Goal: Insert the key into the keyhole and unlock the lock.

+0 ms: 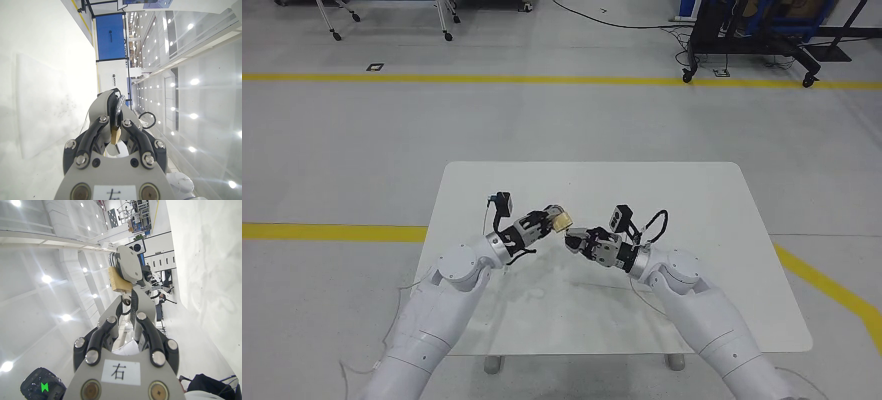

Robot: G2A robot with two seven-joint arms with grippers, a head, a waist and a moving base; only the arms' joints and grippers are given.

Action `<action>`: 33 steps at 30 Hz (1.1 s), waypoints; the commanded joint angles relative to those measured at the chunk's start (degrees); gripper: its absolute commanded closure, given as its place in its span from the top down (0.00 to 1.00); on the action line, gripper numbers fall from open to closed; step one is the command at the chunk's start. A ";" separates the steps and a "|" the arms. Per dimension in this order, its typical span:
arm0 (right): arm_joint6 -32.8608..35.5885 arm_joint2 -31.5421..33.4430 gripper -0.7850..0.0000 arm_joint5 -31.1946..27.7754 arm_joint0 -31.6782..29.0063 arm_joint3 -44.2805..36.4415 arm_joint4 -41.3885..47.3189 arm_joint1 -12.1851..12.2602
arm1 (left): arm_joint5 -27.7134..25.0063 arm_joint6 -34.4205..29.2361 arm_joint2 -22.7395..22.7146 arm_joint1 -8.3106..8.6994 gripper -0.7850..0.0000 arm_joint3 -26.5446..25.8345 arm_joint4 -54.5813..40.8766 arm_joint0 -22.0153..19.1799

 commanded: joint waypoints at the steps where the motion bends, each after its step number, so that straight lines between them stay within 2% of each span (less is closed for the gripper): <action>1: 0.41 -0.11 0.00 0.29 0.18 0.42 0.68 -0.09 | -0.11 -0.11 -0.05 0.00 0.00 -0.02 -0.10 0.03; 7: 3.52 0.75 0.00 2.99 0.65 2.64 7.30 -0.37 | -2.20 -1.31 -0.06 0.06 0.00 -0.69 0.16 0.30; 15: 13.96 1.47 0.00 9.34 2.23 7.58 18.10 -0.81 | -8.53 -3.81 -0.36 0.20 0.00 -1.38 0.30 0.93; 19: 18.72 1.40 0.00 12.46 3.33 10.20 21.13 -0.97 | -11.51 -4.01 -0.83 0.29 0.00 -1.77 0.25 1.26; 25: 20.89 0.93 0.01 13.11 4.81 12.92 21.56 -1.20 | -12.96 -3.83 -1.05 0.35 0.00 -1.87 0.37 1.53; 26: 21.02 0.87 0.05 13.04 4.95 13.17 21.57 -1.24 | -13.16 -3.80 -1.07 0.36 0.00 -1.90 0.38 1.54; 27: 21.06 0.82 0.14 12.99 5.07 13.41 21.55 -1.27 | -13.27 -3.72 -1.10 0.36 0.00 -1.89 0.41 1.56; 29: 21.09 0.75 0.41 12.80 5.29 13.68 21.30 -1.31 | -13.36 -3.55 -1.15 0.37 0.00 -1.88 0.48 1.55; 30: 21.05 0.83 0.83 12.47 5.36 13.77 21.22 -1.31 | -13.38 -3.49 -1.16 0.38 0.00 -1.88 0.54 1.54; 31: 21.04 0.98 1.00 11.52 5.41 13.67 20.77 -1.28 | -13.30 -3.32 -1.20 0.39 0.00 -1.81 0.65 1.53; 33: 19.82 1.43 1.00 7.90 5.26 13.07 18.28 -1.09 | -12.79 -2.95 -1.17 0.38 0.00 -1.71 0.69 1.47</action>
